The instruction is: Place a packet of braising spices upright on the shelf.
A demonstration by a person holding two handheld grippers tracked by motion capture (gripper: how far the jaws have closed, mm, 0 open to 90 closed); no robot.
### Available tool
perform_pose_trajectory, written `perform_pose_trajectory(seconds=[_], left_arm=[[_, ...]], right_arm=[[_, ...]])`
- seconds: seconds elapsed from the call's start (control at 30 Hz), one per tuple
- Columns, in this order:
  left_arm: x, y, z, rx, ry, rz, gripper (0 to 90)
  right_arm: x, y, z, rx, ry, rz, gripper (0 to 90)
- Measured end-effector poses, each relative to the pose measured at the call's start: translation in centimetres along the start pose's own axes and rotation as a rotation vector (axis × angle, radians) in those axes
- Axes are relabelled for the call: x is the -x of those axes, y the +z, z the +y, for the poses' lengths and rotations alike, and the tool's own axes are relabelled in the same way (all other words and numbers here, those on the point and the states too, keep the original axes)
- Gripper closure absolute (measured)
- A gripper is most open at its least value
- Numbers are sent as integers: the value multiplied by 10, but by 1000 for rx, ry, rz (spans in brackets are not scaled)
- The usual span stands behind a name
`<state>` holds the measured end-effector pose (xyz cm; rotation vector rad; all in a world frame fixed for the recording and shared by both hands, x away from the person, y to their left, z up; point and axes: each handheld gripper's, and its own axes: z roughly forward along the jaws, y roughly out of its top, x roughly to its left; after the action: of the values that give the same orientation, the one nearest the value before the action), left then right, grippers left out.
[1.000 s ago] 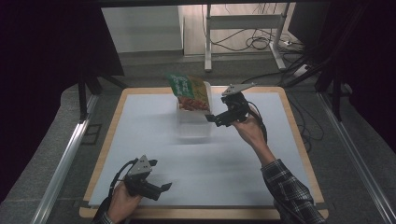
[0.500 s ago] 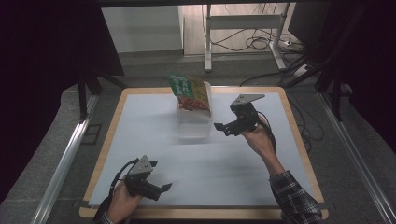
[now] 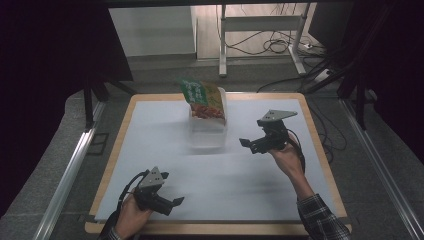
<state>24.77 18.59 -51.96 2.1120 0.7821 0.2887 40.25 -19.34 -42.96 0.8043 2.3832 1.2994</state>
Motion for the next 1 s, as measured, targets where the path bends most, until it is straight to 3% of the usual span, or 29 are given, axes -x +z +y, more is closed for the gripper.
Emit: perform_pose_trajectory(seconds=[0.7,1.0], left_arm=[[1,0,0,-6,5,13,0],[1,1,0,-15,11,19,0]], right_arm=[[-11,-48,-36,-19,32,-85,0],[-17,-70,-60,-17,50,-117,0]])
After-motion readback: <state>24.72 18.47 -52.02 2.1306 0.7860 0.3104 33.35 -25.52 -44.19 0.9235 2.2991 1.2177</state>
